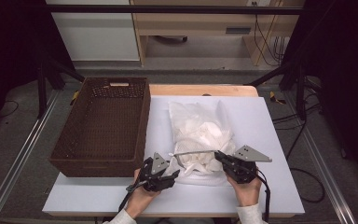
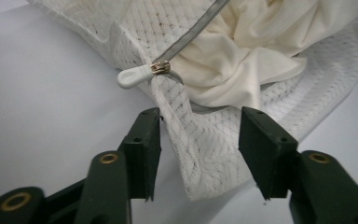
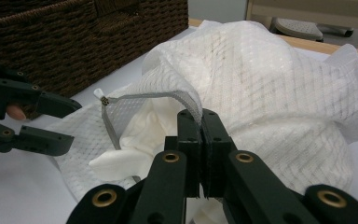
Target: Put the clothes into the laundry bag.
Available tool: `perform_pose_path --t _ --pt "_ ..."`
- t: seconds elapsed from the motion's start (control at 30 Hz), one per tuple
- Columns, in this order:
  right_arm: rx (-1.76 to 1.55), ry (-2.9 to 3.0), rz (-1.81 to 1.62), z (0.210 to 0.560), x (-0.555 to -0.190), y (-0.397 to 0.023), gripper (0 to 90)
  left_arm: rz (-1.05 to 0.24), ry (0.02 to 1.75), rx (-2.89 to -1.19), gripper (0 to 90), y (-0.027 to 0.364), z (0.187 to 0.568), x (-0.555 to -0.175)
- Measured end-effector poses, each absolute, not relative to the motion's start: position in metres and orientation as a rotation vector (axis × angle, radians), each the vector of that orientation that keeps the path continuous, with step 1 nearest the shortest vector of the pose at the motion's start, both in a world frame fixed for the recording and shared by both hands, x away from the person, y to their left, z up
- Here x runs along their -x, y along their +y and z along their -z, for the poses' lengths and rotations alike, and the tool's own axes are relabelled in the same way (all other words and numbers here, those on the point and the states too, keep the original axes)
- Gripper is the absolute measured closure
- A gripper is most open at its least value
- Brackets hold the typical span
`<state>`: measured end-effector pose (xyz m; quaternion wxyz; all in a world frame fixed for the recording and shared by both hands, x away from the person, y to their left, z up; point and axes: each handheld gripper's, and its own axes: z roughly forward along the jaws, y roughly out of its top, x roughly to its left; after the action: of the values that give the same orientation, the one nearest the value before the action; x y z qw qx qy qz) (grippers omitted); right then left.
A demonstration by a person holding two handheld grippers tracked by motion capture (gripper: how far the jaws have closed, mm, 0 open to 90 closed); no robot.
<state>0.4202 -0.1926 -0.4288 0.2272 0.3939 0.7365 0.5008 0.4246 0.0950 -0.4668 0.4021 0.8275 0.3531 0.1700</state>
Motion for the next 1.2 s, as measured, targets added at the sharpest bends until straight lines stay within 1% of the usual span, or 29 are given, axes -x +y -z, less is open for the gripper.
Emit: perform_pose_path --t 0.13,0.2,0.3,0.33,0.47,0.5,0.57,0.6,0.67,0.73,0.83,0.9,1.0,1.1,1.2 --pt "-1.085 2.026 -1.380 0.429 -0.420 -0.193 88.3 -0.351 0.935 -2.119 64.9 0.096 0.481 -0.430" --pt "-1.082 2.024 -1.380 0.429 -0.420 -0.193 87.5 -0.347 0.923 -2.121 74.0 0.095 0.483 -0.429" --pt "-1.082 2.012 -1.379 0.429 -0.419 -0.193 81.4 -0.360 0.911 -2.136 83.1 0.092 0.483 -0.427" --pt "-1.081 2.006 -1.378 0.428 -0.419 -0.193 77.7 -0.374 0.907 -2.137 84.1 0.092 0.484 -0.426" --pt "-1.024 1.930 -1.415 0.413 -0.406 -0.194 62.9 -0.355 0.907 -2.133 86.3 0.094 0.484 -0.426" --pt "-1.003 1.915 -1.432 0.410 -0.403 -0.194 60.5 -0.356 0.906 -2.132 86.3 0.094 0.484 -0.426" --pt "-0.953 1.894 -1.471 0.401 -0.395 -0.194 59.4 -0.360 0.901 -2.135 86.3 0.094 0.484 -0.426" --pt "-0.947 1.906 -1.481 0.397 -0.392 -0.192 59.9 -0.359 0.901 -2.134 86.2 0.094 0.485 -0.426" --pt "-0.935 1.945 -1.500 0.396 -0.389 -0.188 65.9 -0.356 0.901 -2.131 86.2 0.094 0.485 -0.426" --pt "-0.952 2.022 -1.491 0.402 -0.390 -0.178 72.6 -0.344 0.909 -2.126 86.2 0.095 0.485 -0.426" --pt "-1.008 2.133 -1.409 0.427 -0.401 -0.162 85.3 -0.356 0.910 -2.130 86.3 0.094 0.484 -0.425" --pt "-1.056 2.185 -1.382 0.447 -0.409 -0.153 90.0 -0.362 0.907 -2.134 86.3 0.094 0.484 -0.424" --pt "-1.079 2.269 -1.265 0.469 -0.417 -0.138 90.0 -0.356 0.901 -2.135 86.5 0.094 0.483 -0.423" --pt "-1.062 2.296 -1.194 0.479 -0.424 -0.128 90.0 -0.362 0.892 -2.139 86.7 0.094 0.482 -0.420" --pt "-1.113 2.278 -1.138 0.485 -0.434 -0.128 90.0 -0.368 0.887 -2.138 86.8 0.095 0.479 -0.416"
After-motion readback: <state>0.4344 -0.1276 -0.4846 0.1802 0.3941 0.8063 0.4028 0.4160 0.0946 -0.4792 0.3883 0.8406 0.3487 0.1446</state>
